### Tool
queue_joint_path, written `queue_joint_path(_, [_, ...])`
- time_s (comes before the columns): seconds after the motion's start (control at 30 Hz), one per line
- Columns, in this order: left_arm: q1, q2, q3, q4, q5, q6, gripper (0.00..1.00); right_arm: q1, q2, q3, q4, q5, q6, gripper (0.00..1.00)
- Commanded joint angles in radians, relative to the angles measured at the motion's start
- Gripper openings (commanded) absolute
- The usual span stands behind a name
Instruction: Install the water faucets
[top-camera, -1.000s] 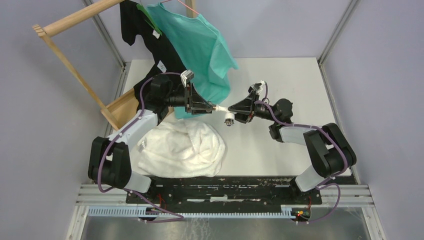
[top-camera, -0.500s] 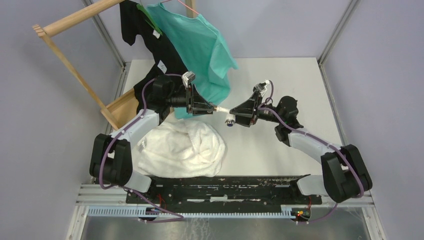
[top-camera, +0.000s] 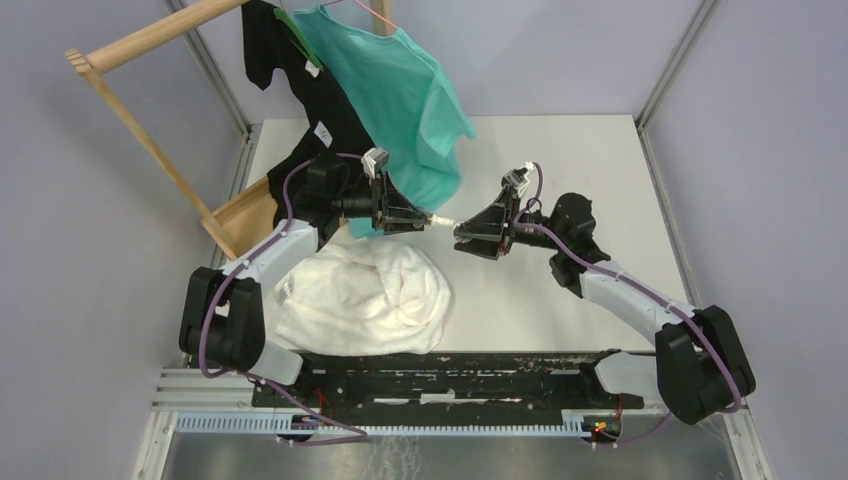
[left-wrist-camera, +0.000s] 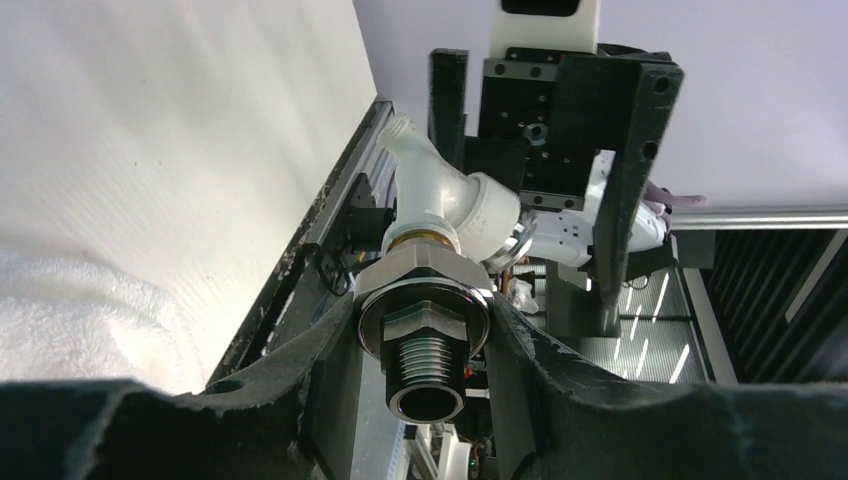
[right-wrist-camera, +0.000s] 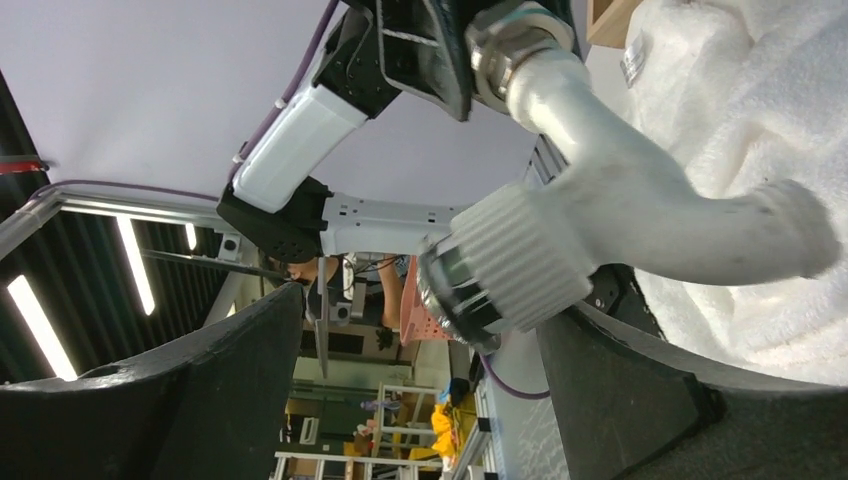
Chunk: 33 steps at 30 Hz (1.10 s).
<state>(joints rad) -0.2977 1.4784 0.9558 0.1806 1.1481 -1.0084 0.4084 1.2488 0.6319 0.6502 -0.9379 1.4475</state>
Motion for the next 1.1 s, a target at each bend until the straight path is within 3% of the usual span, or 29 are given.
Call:
queue_joint_path(0.0, [-0.003,-0.027,0.039,-0.09,-0.007,0.098,0.03,0.006,-0.011,0.068,0.15,0.049,0.068,0.89])
queue_joint_path(0.13, [-0.004,-0.034,0.054,-0.166,0.0,0.156,0.03,0.006,-0.013,0.136,0.086,0.054,0.02,0.89])
queue_joint_path(0.4, [-0.006,-0.04,0.057,-0.171,0.031,0.154,0.03,0.005,-0.056,0.34,-0.642,0.176,-0.503,0.87])
queue_joint_path(0.57, [-0.007,-0.04,0.069,-0.181,0.034,0.148,0.03,0.005,-0.214,0.442,-0.99,0.364,-0.856,0.87])
queue_joint_path(0.7, [-0.01,-0.04,0.075,-0.181,0.026,0.131,0.03,0.005,-0.351,0.336,-0.969,0.497,-0.977,0.9])
queue_joint_path(0.8, [-0.02,-0.053,0.076,-0.178,0.021,0.121,0.03,0.005,-0.409,0.249,-0.909,0.518,-0.963,0.92])
queue_joint_path(0.93, [-0.049,-0.048,0.093,-0.175,0.022,0.104,0.03,0.005,-0.391,0.209,-0.857,0.416,-0.938,0.93])
queue_joint_path(1.07, [-0.083,-0.051,0.107,-0.155,0.011,0.072,0.03,0.014,-0.344,0.13,-0.606,0.263,-0.863,0.91])
